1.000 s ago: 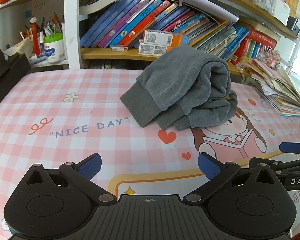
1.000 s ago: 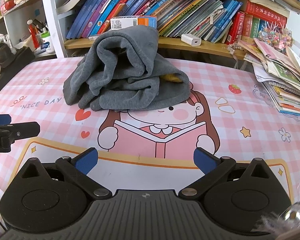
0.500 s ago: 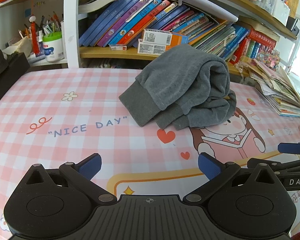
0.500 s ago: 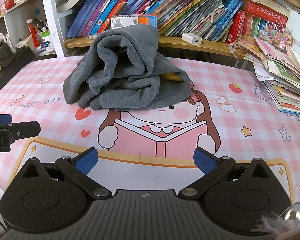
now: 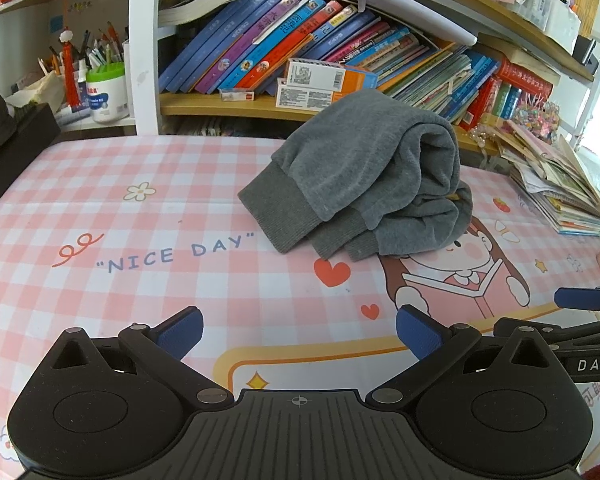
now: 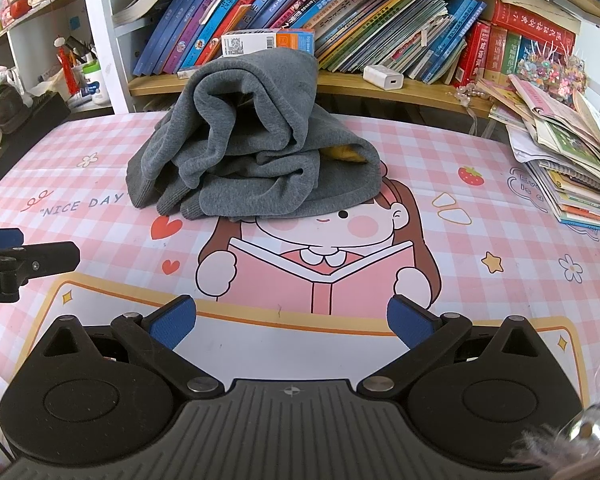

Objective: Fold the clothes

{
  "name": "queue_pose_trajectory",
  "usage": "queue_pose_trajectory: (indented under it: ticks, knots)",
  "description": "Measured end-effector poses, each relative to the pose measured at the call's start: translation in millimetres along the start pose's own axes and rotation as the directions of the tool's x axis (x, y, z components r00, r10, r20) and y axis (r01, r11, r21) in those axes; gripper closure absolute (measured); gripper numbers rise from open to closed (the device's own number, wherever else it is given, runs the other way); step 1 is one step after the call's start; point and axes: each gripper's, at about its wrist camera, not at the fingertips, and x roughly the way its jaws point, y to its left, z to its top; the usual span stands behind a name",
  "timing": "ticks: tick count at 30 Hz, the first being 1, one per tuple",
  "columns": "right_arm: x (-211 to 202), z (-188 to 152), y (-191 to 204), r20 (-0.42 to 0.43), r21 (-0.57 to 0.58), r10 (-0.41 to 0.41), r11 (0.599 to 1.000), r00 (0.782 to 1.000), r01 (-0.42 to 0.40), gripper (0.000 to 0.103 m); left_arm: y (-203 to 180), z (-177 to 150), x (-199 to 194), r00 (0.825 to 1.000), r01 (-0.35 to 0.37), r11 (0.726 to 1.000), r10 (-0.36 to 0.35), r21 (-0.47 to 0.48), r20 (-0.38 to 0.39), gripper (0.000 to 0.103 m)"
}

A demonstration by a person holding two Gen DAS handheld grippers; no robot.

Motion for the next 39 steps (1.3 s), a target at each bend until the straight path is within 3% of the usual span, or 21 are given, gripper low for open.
queue_pose_trajectory:
  ticks: [39]
  knots:
    - [1.8,-0.2,1.2,-0.012,-0.008,0.012,1.0,1.0,-0.012,0.0,0.8,-0.3,1.3,1.0,0.014,1.0,-0.014,-0.01,-0.007,0.0]
